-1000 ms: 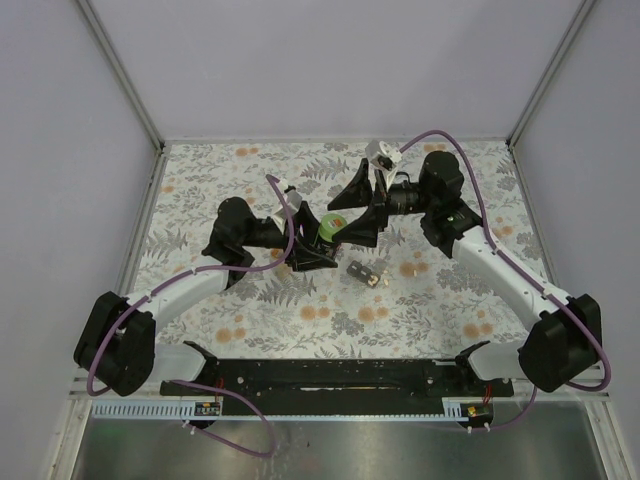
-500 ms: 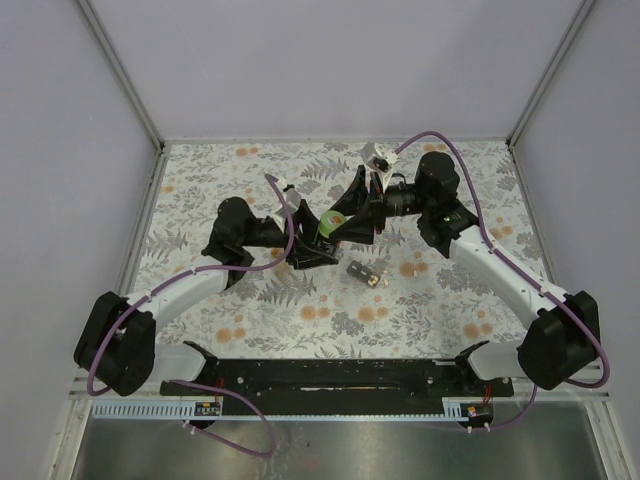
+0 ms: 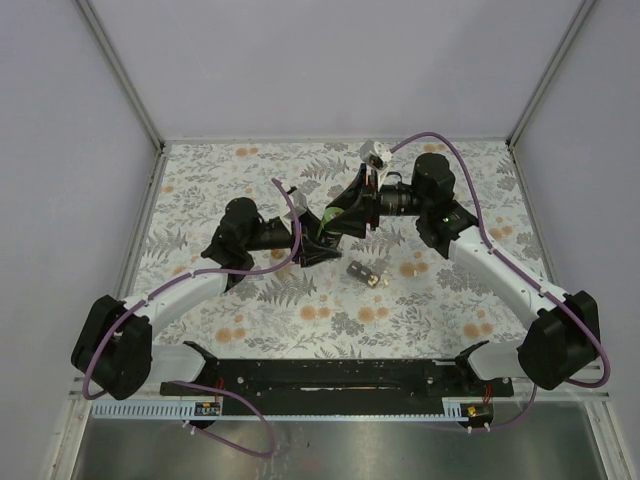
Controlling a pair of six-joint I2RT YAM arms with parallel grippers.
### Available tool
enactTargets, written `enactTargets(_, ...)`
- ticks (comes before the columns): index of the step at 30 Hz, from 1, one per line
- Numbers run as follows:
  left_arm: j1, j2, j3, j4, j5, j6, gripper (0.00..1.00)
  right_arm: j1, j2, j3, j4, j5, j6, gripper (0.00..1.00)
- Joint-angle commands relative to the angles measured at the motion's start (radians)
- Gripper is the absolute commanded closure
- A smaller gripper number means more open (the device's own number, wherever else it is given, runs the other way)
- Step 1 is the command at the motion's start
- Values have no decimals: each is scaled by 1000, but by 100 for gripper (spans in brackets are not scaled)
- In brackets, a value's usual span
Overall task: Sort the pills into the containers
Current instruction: Screw the lid of the pill bottle onto the pill bottle.
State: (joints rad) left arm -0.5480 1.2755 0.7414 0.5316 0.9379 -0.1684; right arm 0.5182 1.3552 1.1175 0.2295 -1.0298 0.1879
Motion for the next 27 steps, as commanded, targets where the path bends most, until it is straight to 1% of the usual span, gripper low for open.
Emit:
enactTargets(1, -1, -38, 29, 19, -70, 29, 100, 28, -10, -11, -18, 59, -30, 42)
enactTargets(6, -3, -42, 30, 22, -111, 27, 100, 36, -1, -24, -7, 111, 1, 46)
enactTargets(10, -3, -42, 35, 1, -180, 41, 100, 40, -1, -21, -10, 160, 30, 47)
enactTargets(17, -23, -38, 73, -94, -361, 116, 100, 54, 18, 4, -65, 270, 90, 48)
enactTargets(21, -46, -36, 96, -150, -503, 161, 100, 72, 41, 41, -139, 365, 113, 48)
enactTargets(22, -50, -33, 101, -156, -536, 190, 100, 74, 47, 47, -151, 385, 131, 48)
enactTargets(27, -73, -18, 115, -168, -681, 211, 100, 89, 76, 74, -209, 476, 171, 47)
